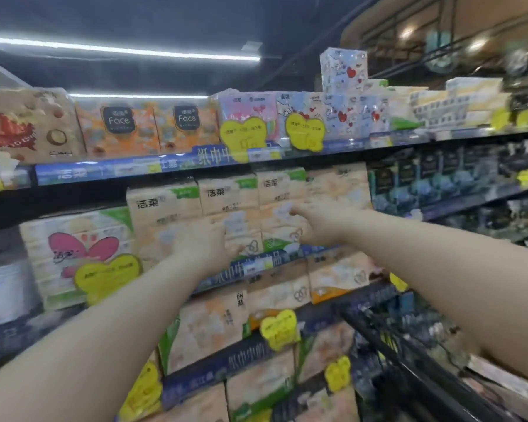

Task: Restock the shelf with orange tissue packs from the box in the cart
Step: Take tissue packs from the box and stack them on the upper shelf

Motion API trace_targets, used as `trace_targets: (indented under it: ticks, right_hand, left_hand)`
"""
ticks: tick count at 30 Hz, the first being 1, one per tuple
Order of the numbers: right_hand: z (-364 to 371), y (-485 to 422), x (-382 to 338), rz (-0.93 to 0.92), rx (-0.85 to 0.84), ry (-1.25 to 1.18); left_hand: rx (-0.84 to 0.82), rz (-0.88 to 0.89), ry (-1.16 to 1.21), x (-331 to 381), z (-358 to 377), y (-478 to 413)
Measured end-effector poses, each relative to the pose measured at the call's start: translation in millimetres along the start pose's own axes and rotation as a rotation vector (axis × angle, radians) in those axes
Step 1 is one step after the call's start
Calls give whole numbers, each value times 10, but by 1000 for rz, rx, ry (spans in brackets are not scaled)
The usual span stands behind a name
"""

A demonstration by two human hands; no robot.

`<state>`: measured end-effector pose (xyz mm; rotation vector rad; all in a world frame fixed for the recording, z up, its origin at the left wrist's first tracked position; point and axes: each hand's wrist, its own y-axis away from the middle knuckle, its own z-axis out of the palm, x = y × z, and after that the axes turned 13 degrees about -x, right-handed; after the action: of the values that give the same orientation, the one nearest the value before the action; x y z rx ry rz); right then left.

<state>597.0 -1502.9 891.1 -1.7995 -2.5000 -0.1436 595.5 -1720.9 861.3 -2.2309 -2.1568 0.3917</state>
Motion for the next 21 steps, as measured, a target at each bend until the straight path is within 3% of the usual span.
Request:
trace_targets:
  ticks: [8, 15, 21]
  right_hand:
    - [659, 995, 1064, 243, -112, -5]
    - [1364, 2121, 2386, 415, -222, -35]
    - [1996, 2965, 3458, 473, -343, -40]
  left_hand:
    - [-40, 254, 95, 1471, 131, 156]
    - [-151, 497, 171, 3476, 367, 421]
    - [-314, 596, 209, 5144, 648, 747]
